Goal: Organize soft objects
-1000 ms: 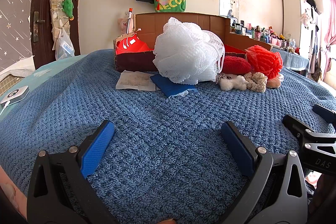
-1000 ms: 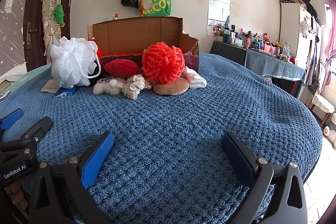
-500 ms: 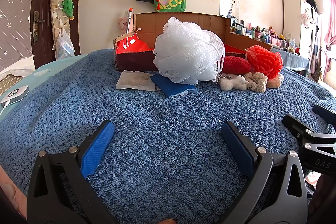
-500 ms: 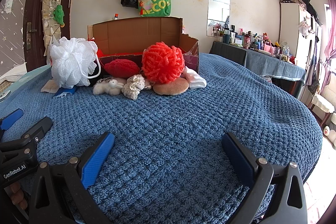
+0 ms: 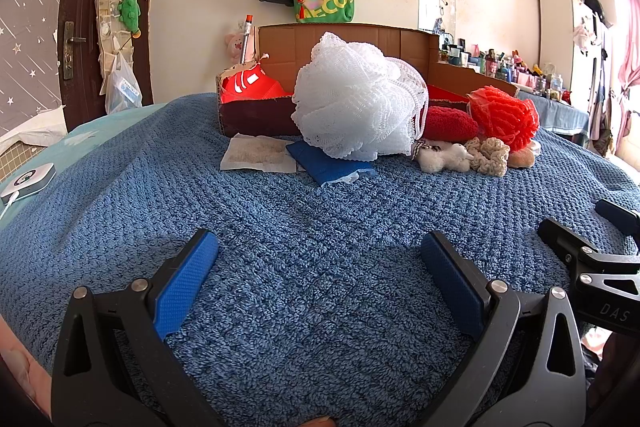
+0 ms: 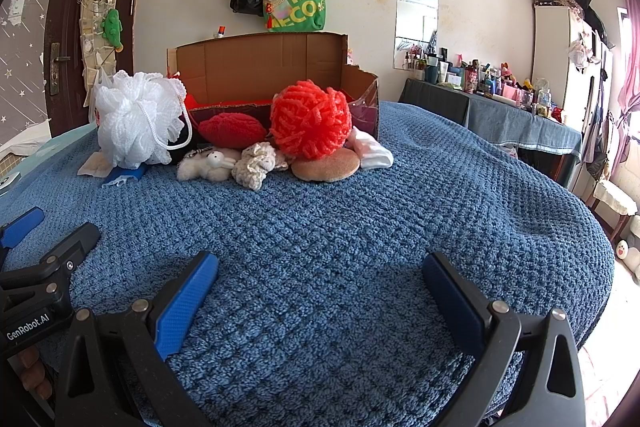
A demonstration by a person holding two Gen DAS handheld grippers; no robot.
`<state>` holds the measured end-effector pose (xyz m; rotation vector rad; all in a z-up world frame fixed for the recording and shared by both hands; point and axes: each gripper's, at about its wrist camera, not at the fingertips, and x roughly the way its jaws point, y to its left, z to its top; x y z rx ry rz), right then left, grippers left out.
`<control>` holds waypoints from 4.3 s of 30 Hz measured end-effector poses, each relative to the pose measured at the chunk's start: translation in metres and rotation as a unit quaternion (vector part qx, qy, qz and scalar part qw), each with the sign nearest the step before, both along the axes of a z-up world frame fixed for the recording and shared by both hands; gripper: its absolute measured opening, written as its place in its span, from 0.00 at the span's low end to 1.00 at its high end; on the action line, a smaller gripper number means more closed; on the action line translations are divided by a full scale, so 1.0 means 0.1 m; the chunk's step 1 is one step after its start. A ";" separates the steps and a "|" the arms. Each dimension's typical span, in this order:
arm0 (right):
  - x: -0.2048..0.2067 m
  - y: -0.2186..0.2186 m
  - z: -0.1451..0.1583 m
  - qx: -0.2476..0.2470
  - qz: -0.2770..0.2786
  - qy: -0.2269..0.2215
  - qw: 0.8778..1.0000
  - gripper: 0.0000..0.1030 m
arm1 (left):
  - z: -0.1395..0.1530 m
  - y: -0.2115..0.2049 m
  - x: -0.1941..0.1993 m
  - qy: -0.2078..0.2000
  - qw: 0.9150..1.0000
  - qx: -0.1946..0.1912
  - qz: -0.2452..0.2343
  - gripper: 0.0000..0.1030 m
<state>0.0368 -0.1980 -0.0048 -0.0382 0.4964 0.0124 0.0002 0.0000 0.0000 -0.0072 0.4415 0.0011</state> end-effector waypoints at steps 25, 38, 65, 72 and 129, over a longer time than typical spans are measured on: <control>0.13 -0.03 0.11 0.009 0.005 0.018 1.000 1.00 | 0.13 0.03 0.00 -0.003 1.000 0.002 -0.003 1.00; 0.25 0.00 0.38 0.016 0.012 -0.006 1.000 1.00 | 0.43 0.04 0.09 -0.014 1.000 -0.001 -0.005 1.00; 0.95 -0.05 0.95 0.006 0.018 -0.014 1.000 1.00 | 0.95 0.05 0.73 -0.004 0.999 0.010 -0.043 1.00; 1.23 -0.04 0.91 -0.009 0.031 0.024 0.999 1.00 | 0.86 0.01 0.98 0.046 0.996 0.004 -0.071 1.00; 1.79 0.01 1.44 0.037 0.159 0.019 0.986 0.51 | 1.52 0.10 1.53 0.044 0.984 -0.049 -0.166 0.56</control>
